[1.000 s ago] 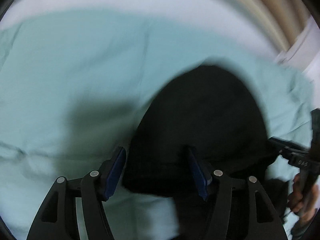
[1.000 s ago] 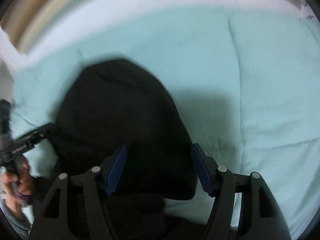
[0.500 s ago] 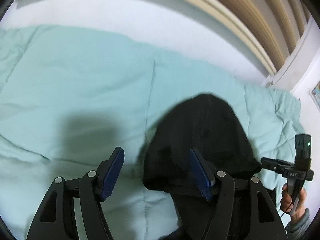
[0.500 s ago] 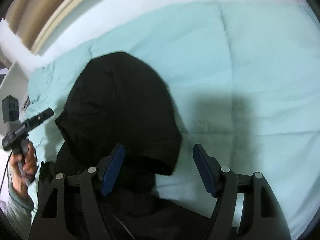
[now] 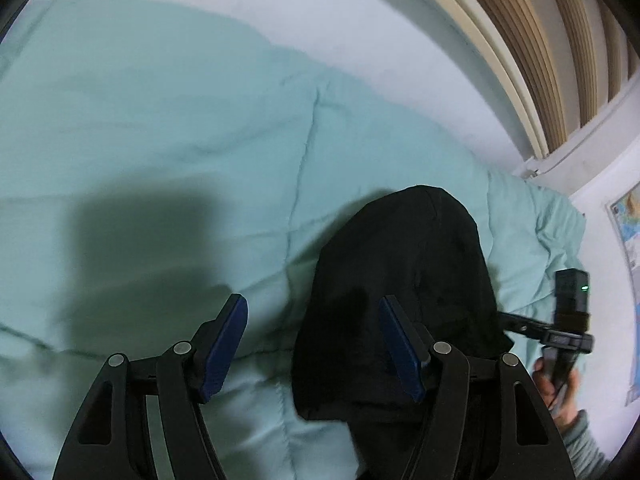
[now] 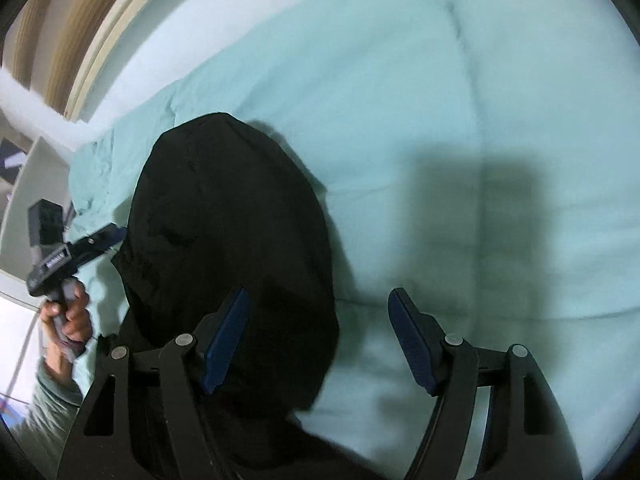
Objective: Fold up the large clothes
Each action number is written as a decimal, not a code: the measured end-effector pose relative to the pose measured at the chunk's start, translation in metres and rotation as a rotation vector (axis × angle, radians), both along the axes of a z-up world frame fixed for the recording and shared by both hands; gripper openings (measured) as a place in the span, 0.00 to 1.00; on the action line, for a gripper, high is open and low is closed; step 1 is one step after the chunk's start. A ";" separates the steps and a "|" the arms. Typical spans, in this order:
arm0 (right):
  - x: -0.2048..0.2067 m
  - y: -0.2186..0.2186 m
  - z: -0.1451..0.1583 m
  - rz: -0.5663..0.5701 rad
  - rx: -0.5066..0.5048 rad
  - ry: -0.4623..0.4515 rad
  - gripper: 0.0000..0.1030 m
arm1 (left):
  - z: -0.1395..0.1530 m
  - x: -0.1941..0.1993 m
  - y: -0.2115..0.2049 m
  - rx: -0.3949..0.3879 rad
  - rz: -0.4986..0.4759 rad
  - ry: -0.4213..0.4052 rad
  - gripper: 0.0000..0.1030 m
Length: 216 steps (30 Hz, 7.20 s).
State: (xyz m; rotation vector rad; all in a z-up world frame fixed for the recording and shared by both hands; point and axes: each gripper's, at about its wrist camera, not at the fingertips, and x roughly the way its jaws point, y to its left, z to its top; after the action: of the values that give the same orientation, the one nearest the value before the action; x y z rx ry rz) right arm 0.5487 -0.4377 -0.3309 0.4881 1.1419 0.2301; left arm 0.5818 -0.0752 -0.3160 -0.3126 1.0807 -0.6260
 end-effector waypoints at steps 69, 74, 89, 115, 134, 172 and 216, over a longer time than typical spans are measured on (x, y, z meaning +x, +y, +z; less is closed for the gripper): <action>-0.285 0.226 0.015 0.109 -0.184 0.143 0.57 | 0.013 -0.345 -0.002 0.154 -0.220 0.078 0.19; -0.315 0.222 0.049 0.114 -0.135 0.046 0.60 | 0.043 -0.370 0.000 0.017 -0.259 0.034 0.30; -0.334 0.217 0.053 0.065 -0.166 0.131 0.60 | 0.047 -0.390 0.035 0.025 -0.174 0.102 0.28; -0.580 0.146 0.110 -0.198 -0.125 0.178 0.66 | 0.081 -0.551 0.186 0.087 0.096 0.143 0.43; -0.649 0.079 0.039 -0.341 -0.104 0.345 0.66 | 0.015 -0.591 0.275 -0.012 0.338 0.355 0.43; -0.660 0.096 0.018 -0.166 0.064 0.342 0.63 | 0.001 -0.606 0.247 -0.093 0.192 0.420 0.44; -0.307 -0.011 0.152 -0.318 -0.016 0.028 0.16 | 0.121 -0.236 0.157 -0.079 0.370 0.045 0.19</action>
State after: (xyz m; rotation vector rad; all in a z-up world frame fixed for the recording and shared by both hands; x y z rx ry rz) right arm 0.2414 -0.4483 -0.1789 0.6516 1.0758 -0.0618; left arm 0.3458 0.0816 -0.1951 -0.5820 1.0095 -0.3316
